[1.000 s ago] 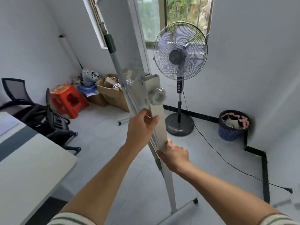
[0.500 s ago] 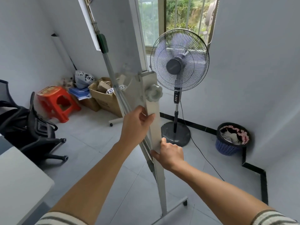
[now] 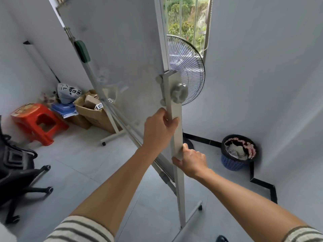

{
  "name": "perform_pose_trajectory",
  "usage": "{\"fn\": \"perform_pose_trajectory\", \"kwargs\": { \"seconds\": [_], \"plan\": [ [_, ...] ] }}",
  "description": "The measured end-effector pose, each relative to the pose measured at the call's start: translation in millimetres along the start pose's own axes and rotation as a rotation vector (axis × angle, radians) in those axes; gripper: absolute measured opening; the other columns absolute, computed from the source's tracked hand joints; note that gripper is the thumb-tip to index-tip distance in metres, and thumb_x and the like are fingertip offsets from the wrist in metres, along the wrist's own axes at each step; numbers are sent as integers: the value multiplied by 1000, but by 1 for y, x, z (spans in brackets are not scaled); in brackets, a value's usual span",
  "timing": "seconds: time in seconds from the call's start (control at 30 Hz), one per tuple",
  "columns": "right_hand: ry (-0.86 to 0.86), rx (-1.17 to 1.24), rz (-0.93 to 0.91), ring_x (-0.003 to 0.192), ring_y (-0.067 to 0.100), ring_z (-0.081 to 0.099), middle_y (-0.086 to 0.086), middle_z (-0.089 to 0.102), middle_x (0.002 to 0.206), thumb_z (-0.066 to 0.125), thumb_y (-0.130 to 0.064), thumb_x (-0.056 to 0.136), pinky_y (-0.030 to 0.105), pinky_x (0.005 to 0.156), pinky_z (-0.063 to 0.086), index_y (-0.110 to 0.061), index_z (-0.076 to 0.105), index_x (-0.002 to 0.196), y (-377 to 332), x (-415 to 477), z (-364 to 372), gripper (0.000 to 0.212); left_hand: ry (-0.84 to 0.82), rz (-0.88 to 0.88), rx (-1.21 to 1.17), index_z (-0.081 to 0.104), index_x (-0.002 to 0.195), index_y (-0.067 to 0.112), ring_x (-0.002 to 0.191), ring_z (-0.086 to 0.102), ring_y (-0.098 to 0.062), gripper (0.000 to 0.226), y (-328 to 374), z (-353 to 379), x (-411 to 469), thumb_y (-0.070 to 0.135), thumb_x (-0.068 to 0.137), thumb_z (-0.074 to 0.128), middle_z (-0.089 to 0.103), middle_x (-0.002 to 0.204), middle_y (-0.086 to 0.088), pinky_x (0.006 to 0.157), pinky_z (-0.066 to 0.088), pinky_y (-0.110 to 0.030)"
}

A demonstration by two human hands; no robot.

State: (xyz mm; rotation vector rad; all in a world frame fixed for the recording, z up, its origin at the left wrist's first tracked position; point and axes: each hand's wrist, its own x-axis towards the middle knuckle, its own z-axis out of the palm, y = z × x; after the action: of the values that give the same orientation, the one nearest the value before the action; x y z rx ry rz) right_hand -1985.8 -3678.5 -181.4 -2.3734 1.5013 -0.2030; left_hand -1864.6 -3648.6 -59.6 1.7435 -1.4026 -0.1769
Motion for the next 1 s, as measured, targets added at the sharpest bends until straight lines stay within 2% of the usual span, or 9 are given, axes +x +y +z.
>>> {"fn": "perform_pose_trajectory", "kwargs": {
  "seconds": [0.27, 0.4, 0.53, 0.57, 0.67, 0.7, 0.8, 1.0],
  "plan": [
    [-33, -33, -31, 101, 34, 63, 11, 68, 106, 49, -55, 86, 39, 69, 35, -13, 42, 108, 94, 67, -46, 48, 10, -32, 16, 53, 76, 14, 62, 60, -19, 26, 53, 85, 60, 35, 84, 67, 60, 63, 4, 62, 40, -25],
    [-19, -57, -14, 100, 33, 64, 10, 69, 107, 49, -53, 87, 38, 70, 38, -13, 45, 109, 138, 97, -66, 46, -2, -42, 14, 51, 74, 15, 57, 53, -16, 27, 77, 129, 90, 34, 84, 67, 52, 56, 12, 59, 35, -22],
    [-41, -66, 10, 104, 34, 63, 10, 68, 111, 50, -52, 88, 39, 77, 42, -15, 45, 112, 178, 128, -82, 44, -22, -64, -22, 51, 72, 14, 51, 47, -5, 27, 90, 169, 117, 31, 83, 69, 48, 54, 15, 50, 34, -12],
    [-45, -61, 21, 105, 34, 62, 10, 67, 113, 50, -52, 89, 40, 78, 42, -15, 45, 113, 187, 136, -86, 44, -35, -71, -29, 53, 75, 12, 54, 49, -8, 26, 93, 178, 123, 31, 83, 69, 52, 57, 11, 52, 34, -13],
    [-58, -40, 57, 109, 34, 61, 11, 66, 116, 51, -52, 88, 39, 81, 42, -15, 44, 113, 211, 160, -95, 44, -61, -92, -43, 60, 84, 4, 68, 57, -23, 25, 103, 204, 144, 27, 83, 69, 65, 71, -5, 65, 44, -31],
    [-62, -40, 69, 109, 34, 61, 11, 66, 116, 51, -52, 88, 39, 81, 42, -16, 44, 113, 219, 166, -98, 45, -70, -91, -50, 60, 85, 3, 70, 57, -24, 24, 107, 212, 150, 25, 83, 69, 65, 73, -7, 67, 45, -32],
    [-59, -35, 103, 110, 33, 60, 9, 65, 119, 50, -52, 89, 38, 77, 39, -17, 43, 117, 244, 184, -103, 46, -116, -84, -52, 60, 89, 3, 71, 52, -22, 22, 117, 233, 167, 22, 85, 68, 65, 77, -7, 67, 39, -28],
    [-57, -9, 166, 110, 33, 60, 7, 63, 126, 50, -50, 90, 41, 82, 44, -20, 39, 126, 269, 205, -107, 48, -163, -38, -68, 60, 91, 3, 75, 58, -24, 22, 125, 258, 193, 22, 84, 69, 70, 83, -11, 68, 44, -29]
  ]
}}
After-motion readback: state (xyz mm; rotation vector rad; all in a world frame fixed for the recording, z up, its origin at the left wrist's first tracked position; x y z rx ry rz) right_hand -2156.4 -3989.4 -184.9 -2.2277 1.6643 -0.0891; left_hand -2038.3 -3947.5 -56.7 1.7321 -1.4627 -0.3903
